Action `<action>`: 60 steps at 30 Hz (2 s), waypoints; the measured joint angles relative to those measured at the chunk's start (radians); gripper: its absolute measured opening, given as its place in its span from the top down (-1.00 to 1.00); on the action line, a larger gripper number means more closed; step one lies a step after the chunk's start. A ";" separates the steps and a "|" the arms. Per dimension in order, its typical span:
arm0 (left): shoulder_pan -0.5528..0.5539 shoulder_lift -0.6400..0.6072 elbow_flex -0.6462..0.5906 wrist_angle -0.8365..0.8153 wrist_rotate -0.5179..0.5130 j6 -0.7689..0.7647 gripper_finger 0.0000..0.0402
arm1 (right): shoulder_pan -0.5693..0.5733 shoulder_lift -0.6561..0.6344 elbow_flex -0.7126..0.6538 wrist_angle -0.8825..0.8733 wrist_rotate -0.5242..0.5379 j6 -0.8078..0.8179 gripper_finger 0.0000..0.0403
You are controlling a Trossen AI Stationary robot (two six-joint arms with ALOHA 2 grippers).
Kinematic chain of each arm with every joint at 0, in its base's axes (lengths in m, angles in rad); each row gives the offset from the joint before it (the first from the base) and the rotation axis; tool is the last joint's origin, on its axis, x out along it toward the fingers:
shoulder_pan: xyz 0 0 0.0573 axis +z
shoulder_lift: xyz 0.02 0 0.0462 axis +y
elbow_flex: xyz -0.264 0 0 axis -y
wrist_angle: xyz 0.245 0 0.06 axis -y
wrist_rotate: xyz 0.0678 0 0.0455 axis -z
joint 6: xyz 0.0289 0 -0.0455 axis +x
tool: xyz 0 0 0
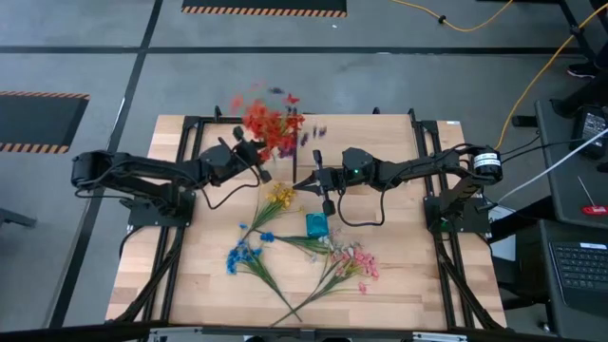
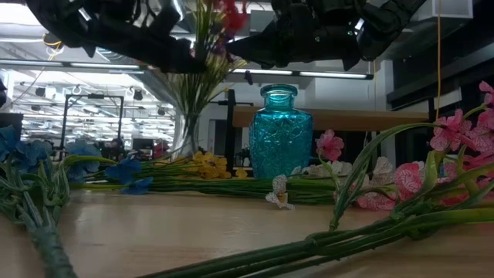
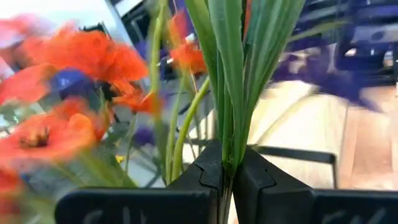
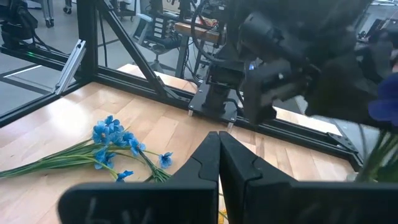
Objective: Pick and place flowers into a vace then onto a shelf
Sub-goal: Put the red flowers into the transparent vase
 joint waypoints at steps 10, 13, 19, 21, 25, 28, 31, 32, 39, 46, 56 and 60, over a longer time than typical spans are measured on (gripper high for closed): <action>0.025 0.064 0.000 0.008 0.003 -0.051 0.94 | 0.000 0.000 0.000 0.000 0.000 0.001 0.98; 0.025 0.070 0.000 0.006 -0.021 -0.052 0.94 | 0.000 0.000 0.000 0.000 0.000 0.001 0.98; 0.044 0.075 0.000 0.001 -0.059 -0.078 0.94 | 0.001 0.000 0.000 0.000 0.000 0.001 0.98; 0.060 0.075 -0.010 0.005 -0.037 -0.099 0.94 | 0.002 0.000 0.000 0.000 0.000 0.002 0.98; 0.097 0.076 -0.038 -0.005 -0.019 -0.157 0.94 | 0.002 0.000 0.000 -0.001 0.000 0.021 0.98; 0.117 0.076 -0.050 -0.001 0.041 -0.176 0.94 | 0.002 0.000 0.000 -0.001 0.000 0.022 0.98; 0.123 0.076 -0.051 0.005 0.089 -0.182 0.92 | 0.002 0.000 0.000 -0.001 0.000 0.022 0.98; 0.122 0.076 -0.051 0.011 0.094 -0.182 0.91 | 0.002 0.000 0.000 -0.001 0.000 0.022 0.98; 0.122 0.076 -0.051 0.025 0.094 -0.157 0.80 | 0.002 0.000 0.000 -0.001 0.000 0.021 0.98; 0.122 0.075 -0.051 0.023 0.094 -0.153 0.68 | 0.002 0.000 0.000 -0.002 0.000 0.020 0.98; 0.122 0.063 -0.051 -0.007 0.091 -0.153 0.37 | 0.002 -0.001 0.000 -0.013 0.000 0.022 0.98; 0.122 0.035 -0.051 -0.067 0.079 -0.153 0.26 | 0.002 -0.001 0.000 -0.020 0.000 0.022 0.98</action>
